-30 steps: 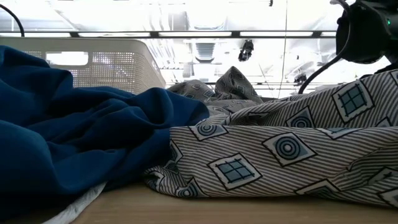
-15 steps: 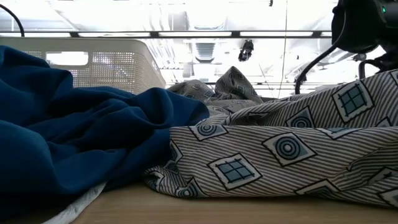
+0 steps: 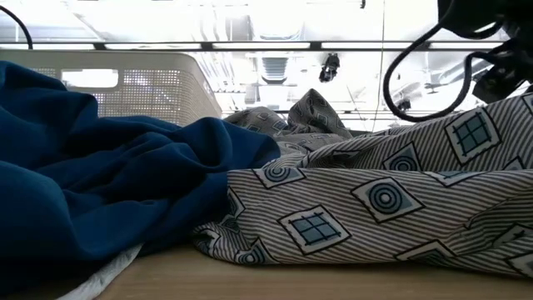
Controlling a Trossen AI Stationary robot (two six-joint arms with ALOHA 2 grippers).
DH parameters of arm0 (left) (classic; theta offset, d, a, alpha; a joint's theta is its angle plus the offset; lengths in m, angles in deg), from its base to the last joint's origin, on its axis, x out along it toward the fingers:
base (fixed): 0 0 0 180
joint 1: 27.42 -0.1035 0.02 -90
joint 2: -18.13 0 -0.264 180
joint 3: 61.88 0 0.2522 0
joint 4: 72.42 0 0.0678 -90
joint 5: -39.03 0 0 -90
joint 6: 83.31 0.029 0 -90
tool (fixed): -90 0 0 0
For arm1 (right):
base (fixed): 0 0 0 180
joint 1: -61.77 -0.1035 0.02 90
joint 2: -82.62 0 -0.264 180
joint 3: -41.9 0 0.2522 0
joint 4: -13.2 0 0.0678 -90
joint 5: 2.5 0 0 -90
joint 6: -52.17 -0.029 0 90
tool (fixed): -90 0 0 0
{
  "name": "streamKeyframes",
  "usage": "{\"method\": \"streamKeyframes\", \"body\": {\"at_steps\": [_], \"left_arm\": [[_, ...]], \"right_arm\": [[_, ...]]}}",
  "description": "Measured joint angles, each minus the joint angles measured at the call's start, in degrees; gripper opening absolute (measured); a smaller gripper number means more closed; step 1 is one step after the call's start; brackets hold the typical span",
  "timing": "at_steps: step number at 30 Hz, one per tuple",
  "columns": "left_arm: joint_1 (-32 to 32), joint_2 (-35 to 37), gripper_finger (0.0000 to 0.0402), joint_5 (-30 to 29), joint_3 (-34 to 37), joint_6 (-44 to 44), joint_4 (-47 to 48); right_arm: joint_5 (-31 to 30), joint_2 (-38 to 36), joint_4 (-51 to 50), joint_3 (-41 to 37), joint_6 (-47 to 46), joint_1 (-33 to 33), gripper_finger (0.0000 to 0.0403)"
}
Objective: Pick & Place Medicine items
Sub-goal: Put the white blue pill bottle into the transparent bin
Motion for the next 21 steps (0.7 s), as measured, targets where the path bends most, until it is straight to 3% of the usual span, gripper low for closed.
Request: {"method": "streamKeyframes", "body": {"at_steps": [6, 21], "left_arm": [[0.0, 0.0, 0.0047, 0.0, 0.0, 0.0, 0.0], [0.0, 0.0, 0.0047, 0.0, 0.0, 0.0, 0.0]], "right_arm": [[1.1, 0.0, -4.0, -0.1, -0.6, -1.6, 0.0327], [2.7, 0.0, -5.2, -0.2, -3.2, -13.1, 0.0327]]}}
